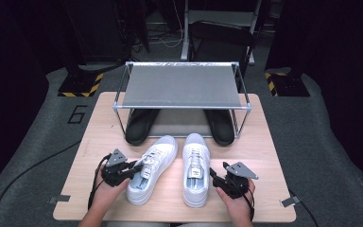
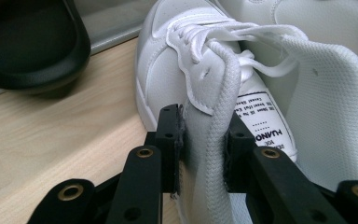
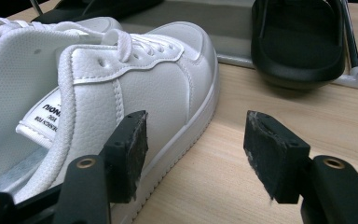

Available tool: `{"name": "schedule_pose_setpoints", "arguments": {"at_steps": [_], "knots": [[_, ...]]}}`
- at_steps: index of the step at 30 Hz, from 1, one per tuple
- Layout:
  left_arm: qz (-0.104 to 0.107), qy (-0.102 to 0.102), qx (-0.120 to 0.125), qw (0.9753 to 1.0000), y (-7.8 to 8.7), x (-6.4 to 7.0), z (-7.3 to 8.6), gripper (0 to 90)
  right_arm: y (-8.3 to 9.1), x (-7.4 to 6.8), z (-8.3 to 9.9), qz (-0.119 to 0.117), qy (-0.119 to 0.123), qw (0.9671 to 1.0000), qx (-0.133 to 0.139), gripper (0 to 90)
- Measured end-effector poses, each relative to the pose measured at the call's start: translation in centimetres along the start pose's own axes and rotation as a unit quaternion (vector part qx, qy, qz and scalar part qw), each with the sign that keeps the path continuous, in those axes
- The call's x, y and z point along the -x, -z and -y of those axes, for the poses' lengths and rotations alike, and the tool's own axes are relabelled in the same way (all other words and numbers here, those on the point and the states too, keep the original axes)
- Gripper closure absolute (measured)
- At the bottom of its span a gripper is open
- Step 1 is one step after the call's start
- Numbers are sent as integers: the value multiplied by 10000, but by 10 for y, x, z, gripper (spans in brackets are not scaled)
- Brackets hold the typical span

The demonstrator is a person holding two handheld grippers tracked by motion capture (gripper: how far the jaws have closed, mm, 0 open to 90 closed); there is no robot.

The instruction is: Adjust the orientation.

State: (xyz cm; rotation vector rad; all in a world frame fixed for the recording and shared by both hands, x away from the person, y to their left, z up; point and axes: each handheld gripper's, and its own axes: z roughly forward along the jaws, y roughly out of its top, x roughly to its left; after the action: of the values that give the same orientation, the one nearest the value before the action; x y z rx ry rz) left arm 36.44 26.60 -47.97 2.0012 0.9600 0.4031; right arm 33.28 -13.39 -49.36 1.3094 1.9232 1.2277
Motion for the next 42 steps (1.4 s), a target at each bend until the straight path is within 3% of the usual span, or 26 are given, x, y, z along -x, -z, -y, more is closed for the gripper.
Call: {"name": "schedule_pose_setpoints", "arguments": {"at_steps": [8, 23, 33, 34, 40, 42], "knots": [[-42, -46, 8, 10000, 0, 1, 1, 734, -1, 0, 1, -15, 0, 10000, 3, 394], [-159, 98, 102, 9998, 1, 4, 1, 801, 0, 4, 1, 20, -83, 10000, 27, 393], [-146, 365, 212, 9990, 2, 3, 1, 823, 1, 4, 3, 50, -30, 10000, 2, 394], [-134, 268, 170, 9994, 4, 2, -1, 824, 1, 5, 3, 59, -25, 10000, 2, 394], [-97, 131, 119, 9998, 9, 4, -6, 829, 3, 6, 3, 86, -44, 9999, 41, 394], [-82, 175, 124, 9997, 10, 4, -6, 829, 3, 6, 4, 51, -48, 10000, 24, 394]]}}
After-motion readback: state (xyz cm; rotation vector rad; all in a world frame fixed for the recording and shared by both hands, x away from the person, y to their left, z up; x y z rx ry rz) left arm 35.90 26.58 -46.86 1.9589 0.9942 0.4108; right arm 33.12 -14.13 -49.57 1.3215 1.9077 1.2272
